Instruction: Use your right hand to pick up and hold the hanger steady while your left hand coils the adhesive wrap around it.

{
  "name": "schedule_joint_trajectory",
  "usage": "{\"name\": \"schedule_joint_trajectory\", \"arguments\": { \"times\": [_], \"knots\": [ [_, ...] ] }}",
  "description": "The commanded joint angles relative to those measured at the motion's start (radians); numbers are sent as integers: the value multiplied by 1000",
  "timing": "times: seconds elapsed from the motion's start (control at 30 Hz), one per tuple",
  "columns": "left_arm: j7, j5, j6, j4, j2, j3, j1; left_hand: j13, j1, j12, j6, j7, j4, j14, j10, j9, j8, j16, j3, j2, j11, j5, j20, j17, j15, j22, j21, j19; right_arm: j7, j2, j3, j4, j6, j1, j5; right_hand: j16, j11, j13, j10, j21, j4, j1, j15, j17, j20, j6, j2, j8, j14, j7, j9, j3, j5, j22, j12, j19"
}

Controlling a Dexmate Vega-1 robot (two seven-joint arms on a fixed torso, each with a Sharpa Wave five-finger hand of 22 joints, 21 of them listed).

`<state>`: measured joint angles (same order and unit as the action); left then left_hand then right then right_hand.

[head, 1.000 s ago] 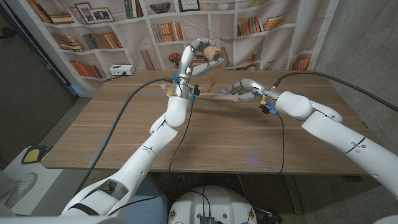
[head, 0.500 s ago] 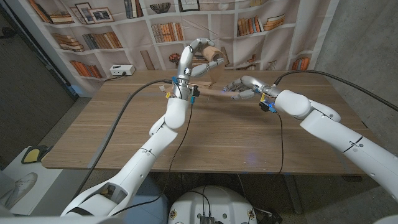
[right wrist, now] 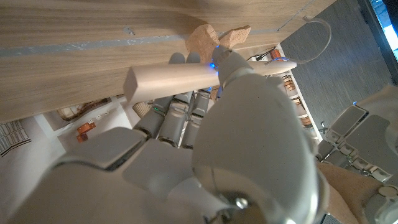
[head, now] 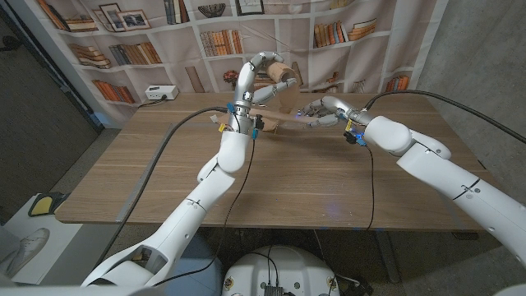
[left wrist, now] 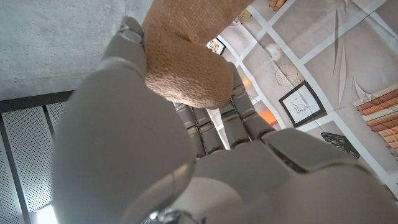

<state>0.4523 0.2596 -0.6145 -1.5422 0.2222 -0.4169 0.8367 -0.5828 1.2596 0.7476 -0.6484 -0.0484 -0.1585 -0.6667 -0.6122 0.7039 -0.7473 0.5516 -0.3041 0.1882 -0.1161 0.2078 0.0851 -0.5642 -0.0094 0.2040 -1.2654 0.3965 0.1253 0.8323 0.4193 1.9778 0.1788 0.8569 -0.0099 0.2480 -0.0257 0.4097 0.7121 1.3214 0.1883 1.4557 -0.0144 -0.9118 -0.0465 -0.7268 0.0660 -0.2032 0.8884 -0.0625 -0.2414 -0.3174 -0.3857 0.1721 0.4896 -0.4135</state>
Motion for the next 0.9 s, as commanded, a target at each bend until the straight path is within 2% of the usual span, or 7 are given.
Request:
{"name": "schedule_joint_trajectory", "arguments": {
  "times": [0.03, 0.9],
  "knots": [
    [-3, -6, 13, -24, 0, -2, 22, -2, 331, 5, -7, -2, -2, -182, -7, -2, -6, 7, -7, -340, -3, 1, 8, -52, -175, 0, -11, -1, -23, -3, -12, -12, 9, -1, 4, 4, -82, 156, 95, 8, -25, 19, -218, -2, -102, -6, 29, 2, 113, -6, -3, -22, -6, 0, 3, 6],
    [-6, -30, 40, -78, 15, 9, 81, 4, 331, 10, -12, -1, -2, -183, -11, -4, -9, 8, -8, -339, -2, 2, 8, -53, -174, -10, -18, -2, -92, 17, -65, -13, 66, 31, 1, 5, -84, 156, 96, 10, -24, 19, -219, -3, -101, -6, 29, 3, 112, -6, -3, -21, -6, 1, 0, 7]
  ]
}}
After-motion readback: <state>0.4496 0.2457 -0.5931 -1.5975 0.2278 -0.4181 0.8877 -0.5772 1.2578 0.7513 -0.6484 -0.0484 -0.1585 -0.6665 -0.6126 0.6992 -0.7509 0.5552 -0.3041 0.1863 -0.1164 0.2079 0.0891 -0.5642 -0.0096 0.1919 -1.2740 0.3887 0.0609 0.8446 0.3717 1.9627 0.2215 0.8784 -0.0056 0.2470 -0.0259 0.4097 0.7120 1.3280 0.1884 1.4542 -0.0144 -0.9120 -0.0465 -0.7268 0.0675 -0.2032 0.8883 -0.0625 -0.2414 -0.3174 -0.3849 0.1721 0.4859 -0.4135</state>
